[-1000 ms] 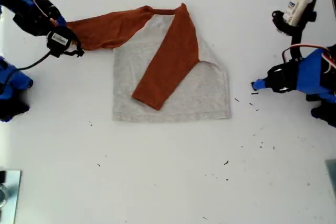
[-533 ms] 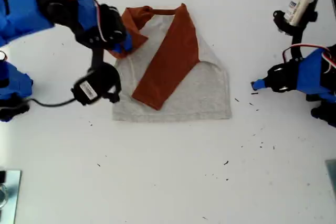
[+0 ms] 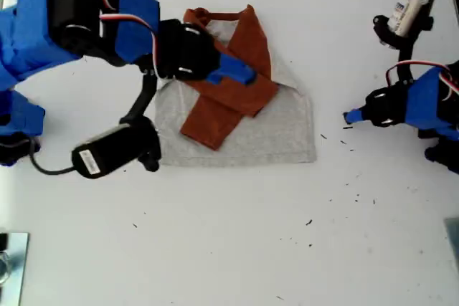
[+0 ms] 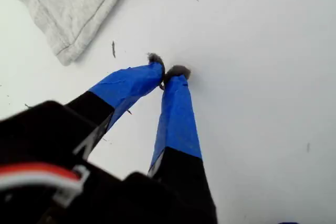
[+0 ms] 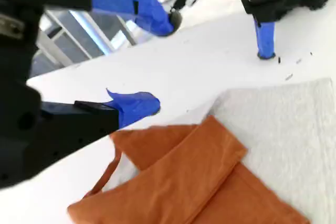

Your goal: Fold t shirt

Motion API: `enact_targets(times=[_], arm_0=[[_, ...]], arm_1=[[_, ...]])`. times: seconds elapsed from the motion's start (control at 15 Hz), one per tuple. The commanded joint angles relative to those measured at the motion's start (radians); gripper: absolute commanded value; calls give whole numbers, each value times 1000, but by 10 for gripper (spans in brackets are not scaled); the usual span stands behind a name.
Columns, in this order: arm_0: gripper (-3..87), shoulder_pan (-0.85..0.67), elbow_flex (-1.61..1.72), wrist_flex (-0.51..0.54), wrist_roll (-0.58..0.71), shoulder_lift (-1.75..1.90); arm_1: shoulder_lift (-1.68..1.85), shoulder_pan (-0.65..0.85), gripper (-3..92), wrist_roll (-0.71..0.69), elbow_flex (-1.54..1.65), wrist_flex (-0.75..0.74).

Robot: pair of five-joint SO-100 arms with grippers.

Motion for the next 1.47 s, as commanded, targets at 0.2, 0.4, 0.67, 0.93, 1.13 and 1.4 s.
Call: enact_targets(times=[0.2, 0.4, 0.67, 0.93, 1.13, 1.4], arm_0=[[21, 21, 1210, -284, -276, 692], [-2, 69, 1910, -290, -499, 1537], [-3, 141, 1853, -304, -624, 1428], [108, 250, 861, 40, -563, 606], [295, 267, 831, 21, -537, 563], [260, 298, 1046, -204, -551, 541]], arm_1=[[9, -6, 36, 5, -5, -3], [11, -14, 36, 32, 11, -3], [-170, -23, 34, 58, -150, 31], [-874, -78, 59, -18, -894, 179], [-928, -107, 350, 32, -1015, 250], [-925, -160, 310, 114, -854, 126]])
